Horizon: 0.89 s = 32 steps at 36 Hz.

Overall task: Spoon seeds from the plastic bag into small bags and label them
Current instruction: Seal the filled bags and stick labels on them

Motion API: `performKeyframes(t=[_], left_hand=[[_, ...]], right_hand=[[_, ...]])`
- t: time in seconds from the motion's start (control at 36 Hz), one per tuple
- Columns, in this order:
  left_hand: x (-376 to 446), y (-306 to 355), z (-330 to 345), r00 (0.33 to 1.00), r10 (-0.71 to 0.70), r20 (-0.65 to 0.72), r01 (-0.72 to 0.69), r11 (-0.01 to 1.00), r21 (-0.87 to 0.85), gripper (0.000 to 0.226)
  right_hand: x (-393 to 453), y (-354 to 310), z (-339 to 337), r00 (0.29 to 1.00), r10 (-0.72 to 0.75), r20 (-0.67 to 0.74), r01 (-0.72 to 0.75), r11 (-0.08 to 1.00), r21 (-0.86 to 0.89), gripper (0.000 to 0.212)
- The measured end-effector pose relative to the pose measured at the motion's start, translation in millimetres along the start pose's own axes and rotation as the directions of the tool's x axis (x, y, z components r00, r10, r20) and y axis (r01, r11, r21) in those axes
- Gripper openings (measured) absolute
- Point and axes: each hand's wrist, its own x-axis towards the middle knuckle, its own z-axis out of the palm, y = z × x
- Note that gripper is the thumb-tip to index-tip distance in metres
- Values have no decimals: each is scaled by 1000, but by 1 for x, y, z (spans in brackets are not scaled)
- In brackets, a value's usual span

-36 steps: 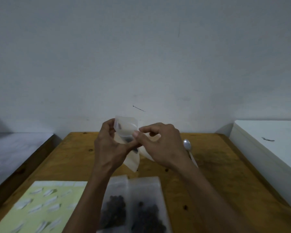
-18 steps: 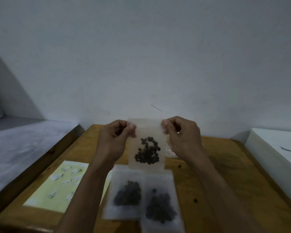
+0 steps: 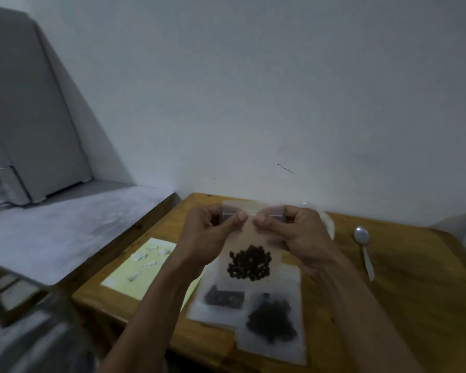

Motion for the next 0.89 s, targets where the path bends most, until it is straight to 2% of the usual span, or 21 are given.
performKeyframes(t=[0.11, 0.19, 0.33, 0.44, 0.58, 0.69, 0.78, 0.89], left_hand=[[-12, -5, -5, 995, 8, -95, -1, 998, 67, 7], [-20, -5, -15, 991, -28, -132, 38, 996, 76, 8], [-27, -10, -47, 981, -75, -180, 78, 997, 10, 15], [-32, -17, -71, 975, -67, -214, 64, 998, -19, 30], [-33, -26, -102, 952, -38, -304, 34, 999, -19, 40], [-35, -32, -131, 950, -137, -282, 82, 977, -197, 47], [-39, -36, -148, 946, -211, -246, 153, 960, -234, 46], [-39, -45, -169, 884, -319, -341, 228, 932, -280, 35]], right_hand=[[0, 6, 7, 999, 2, 37, -2, 1000, 15, 18], [2, 12, 18, 998, -10, 61, 8, 1000, 19, 26], [8, 17, 36, 986, 37, 161, -44, 998, 38, 30], [18, 26, 58, 987, 26, 160, -26, 1000, -2, 21], [30, 33, 94, 982, 63, 177, -62, 998, -10, 27], [39, 35, 127, 968, 124, 220, -119, 992, -37, 28], [46, 38, 151, 958, 143, 250, -130, 989, -70, 26], [59, 48, 181, 953, 123, 277, -79, 983, -164, 21]])
